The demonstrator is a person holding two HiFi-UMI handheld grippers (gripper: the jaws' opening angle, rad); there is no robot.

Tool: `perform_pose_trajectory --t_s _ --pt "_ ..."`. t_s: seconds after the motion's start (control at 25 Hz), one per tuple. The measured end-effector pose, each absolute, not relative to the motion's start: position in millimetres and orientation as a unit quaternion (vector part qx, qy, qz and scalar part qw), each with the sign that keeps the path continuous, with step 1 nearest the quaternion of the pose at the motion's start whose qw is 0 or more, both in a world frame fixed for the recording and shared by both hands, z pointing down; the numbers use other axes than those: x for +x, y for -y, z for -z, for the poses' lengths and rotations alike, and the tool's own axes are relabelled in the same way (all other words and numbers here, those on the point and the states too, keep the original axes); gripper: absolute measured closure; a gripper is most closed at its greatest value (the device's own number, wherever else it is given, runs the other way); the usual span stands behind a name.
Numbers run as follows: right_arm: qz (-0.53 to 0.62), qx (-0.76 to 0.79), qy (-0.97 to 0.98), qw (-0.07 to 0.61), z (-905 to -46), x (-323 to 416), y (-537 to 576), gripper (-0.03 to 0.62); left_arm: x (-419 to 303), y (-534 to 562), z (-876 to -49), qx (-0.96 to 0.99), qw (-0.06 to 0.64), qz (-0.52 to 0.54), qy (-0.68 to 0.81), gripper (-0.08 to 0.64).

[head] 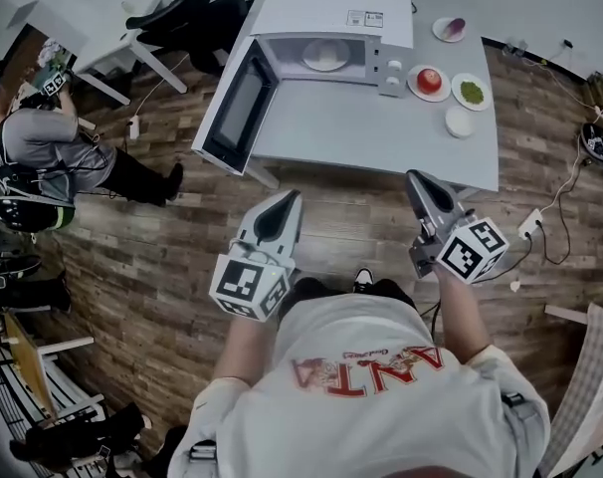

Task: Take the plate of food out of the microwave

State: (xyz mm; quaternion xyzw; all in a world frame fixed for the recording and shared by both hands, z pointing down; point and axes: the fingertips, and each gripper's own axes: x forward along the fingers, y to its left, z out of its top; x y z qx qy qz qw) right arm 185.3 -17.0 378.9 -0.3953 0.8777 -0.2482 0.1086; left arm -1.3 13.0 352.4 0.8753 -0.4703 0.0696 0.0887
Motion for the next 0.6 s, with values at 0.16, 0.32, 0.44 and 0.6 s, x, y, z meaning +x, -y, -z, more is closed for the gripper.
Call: perform_pose_trajectory --t_s 0.16,0.32,0.44,0.6 --pt "0.257 -0.402 -0.872 0.109 -388.7 190.9 30.8 0.589 3.5 6.2 -353.1 0.877 0.090 -0.068 0.466 0.551" --pt "0.252 -0.419 -0.865 0.110 -391.9 196.6 48.7 0.589 5.1 31.0 -358.2 0.882 0.092 -0.064 0.458 0.551" --pt "0.249 -0.438 -0.857 0.109 -391.8 201.6 66.4 0.589 7.4 56.3 -357.4 0.889 0.093 -0.054 0.445 0.551" --pt "0.247 -0.457 -0.848 0.101 -390.0 198.0 98.8 0.589 3.3 99.2 -356.6 0.896 0.096 -0.043 0.432 0.551"
